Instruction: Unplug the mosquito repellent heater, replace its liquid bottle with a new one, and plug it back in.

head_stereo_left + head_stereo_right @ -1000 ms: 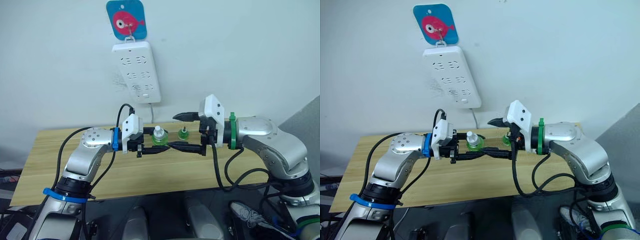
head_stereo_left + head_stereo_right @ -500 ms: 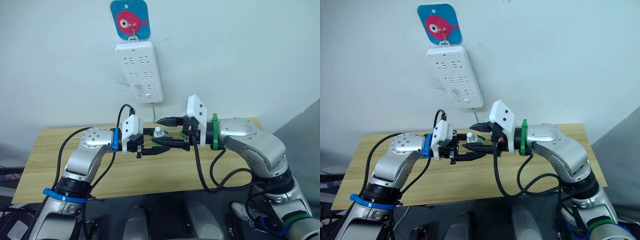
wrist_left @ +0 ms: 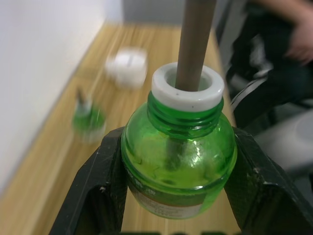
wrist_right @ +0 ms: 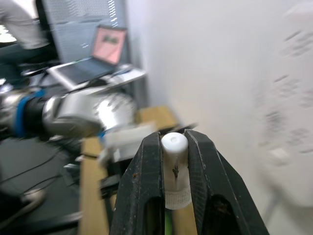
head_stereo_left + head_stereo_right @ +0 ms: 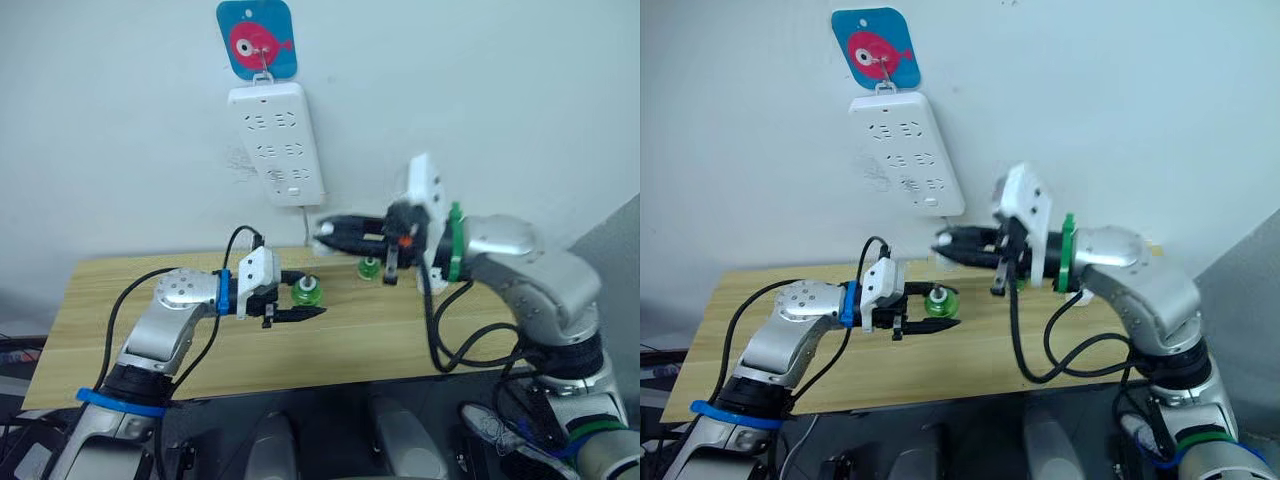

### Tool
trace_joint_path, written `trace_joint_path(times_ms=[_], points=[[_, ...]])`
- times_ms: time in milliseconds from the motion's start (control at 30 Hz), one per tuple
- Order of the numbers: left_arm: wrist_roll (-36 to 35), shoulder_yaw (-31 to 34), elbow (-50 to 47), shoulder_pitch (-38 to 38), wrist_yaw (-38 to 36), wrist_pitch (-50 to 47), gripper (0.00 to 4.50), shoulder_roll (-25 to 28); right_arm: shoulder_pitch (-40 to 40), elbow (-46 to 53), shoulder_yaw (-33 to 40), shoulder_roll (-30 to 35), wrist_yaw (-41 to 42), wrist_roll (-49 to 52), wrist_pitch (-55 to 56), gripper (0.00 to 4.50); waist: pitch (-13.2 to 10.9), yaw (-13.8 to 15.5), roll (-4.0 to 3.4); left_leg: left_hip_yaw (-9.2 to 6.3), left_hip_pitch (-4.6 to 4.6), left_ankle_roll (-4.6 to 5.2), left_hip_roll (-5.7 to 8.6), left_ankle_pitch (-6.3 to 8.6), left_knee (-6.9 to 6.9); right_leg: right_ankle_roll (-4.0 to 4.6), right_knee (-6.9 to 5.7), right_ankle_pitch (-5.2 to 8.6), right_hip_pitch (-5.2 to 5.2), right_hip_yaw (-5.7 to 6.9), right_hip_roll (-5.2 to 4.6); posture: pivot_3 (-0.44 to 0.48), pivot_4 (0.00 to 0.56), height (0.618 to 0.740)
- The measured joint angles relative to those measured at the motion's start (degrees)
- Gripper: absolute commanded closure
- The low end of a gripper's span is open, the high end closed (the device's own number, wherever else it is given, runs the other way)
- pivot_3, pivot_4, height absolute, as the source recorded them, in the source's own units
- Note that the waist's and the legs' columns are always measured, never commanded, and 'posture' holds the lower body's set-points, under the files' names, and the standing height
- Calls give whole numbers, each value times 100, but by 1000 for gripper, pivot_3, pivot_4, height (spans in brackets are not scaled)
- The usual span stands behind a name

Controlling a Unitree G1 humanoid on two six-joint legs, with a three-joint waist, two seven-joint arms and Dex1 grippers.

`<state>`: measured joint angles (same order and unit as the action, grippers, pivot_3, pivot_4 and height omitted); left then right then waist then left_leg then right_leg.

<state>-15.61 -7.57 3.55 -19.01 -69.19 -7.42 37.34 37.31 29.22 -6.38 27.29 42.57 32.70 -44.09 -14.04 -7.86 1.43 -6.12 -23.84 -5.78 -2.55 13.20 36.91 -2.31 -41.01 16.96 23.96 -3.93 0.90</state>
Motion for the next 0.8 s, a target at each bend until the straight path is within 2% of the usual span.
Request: trace_joint_path(times_ms=[100,233,400,600,767,800], points=[[67,81,43,214,80,9,2189,179,-1004,-134,-373,169,-152,-688,616,4198,-7,48,1,3,-6,6,2,3,-2,1,8,1,2,-2,-1,-141,258,740],[66,137,-201,503,115,-95,2189,388,-1834,-959,-761,-157,-556,-1636,1774,4198,-42,43,-10,21,1,6,1,3,3,1,-1,1,4,-19,-1,-112,280,740],[-3,204,-741,779,143,-368,2189,529,-2079,-2321,-774,-452,-925,-2427,3275,4198,-81,99,-10,19,8,6,-4,4,-2,2,-1,3,1,-17,4,-78,302,740],[-144,337,-1231,884,233,-759,2189,644,-1955,-4883,-809,-1006,-1309,-2996,4634,4198,-171,194,-33,26,7,6,-2,4,-1,3,0,2,1,-22,2,-55,319,740],[-211,349,-1394,923,235,-935,2189,744,-1632,-5771,-531,-1144,-1433,-3084,5230,4198,-262,246,-42,25,8,6,-3,4,0,3,-2,2,2,-22,3,-48,328,740],[-221,353,-1426,920,235,-961,2189,752,-1595,-5897,-480,-1159,-1422,-3087,5357,3467,-270,259,-44,25,8,6,-3,4,-2,3,-2,2,2,-22,3,-52,326,740]])
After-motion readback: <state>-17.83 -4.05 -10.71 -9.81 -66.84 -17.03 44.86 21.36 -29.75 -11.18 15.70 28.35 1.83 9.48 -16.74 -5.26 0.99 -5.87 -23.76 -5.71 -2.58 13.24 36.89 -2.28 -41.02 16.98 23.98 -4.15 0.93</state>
